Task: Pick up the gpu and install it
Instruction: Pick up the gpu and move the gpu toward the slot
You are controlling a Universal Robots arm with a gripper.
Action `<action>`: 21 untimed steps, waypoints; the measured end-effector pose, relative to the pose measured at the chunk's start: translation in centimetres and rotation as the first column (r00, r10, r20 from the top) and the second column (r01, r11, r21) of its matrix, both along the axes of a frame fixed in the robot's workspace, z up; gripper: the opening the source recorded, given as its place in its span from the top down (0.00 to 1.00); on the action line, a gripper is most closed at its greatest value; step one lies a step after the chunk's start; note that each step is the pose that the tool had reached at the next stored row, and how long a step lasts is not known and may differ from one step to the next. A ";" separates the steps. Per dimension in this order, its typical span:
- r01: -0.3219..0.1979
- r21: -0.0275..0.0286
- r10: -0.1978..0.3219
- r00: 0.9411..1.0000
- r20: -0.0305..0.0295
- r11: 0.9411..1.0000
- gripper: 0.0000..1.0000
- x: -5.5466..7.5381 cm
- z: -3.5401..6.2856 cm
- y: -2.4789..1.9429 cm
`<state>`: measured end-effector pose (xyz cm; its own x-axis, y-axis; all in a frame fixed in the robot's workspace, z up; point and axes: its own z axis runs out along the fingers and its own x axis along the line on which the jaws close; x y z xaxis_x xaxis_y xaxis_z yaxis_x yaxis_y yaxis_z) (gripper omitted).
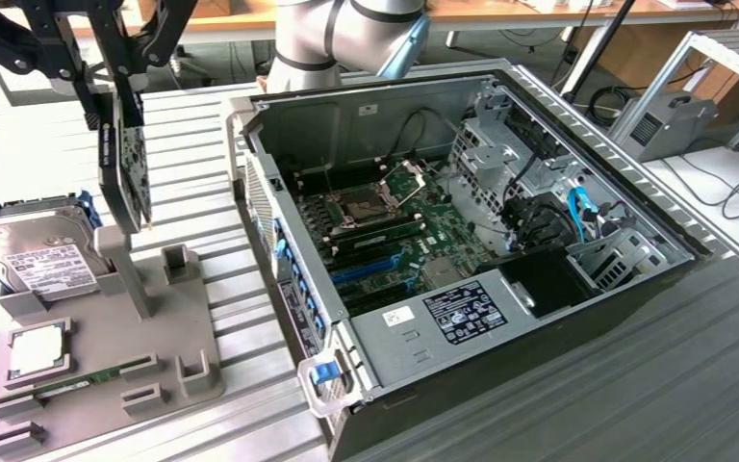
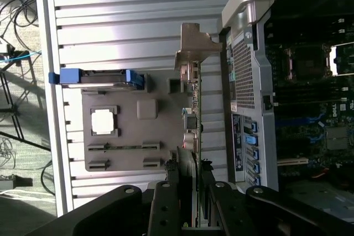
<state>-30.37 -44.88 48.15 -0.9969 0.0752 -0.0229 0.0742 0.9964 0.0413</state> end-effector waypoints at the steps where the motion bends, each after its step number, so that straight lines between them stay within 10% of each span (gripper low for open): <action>1: 0.000 0.000 0.000 1.000 -0.001 1.000 0.74 0.0 -0.06 -0.01; 21: 0.000 0.000 0.000 1.000 -0.004 1.000 0.74 0.1 -1.80 -0.09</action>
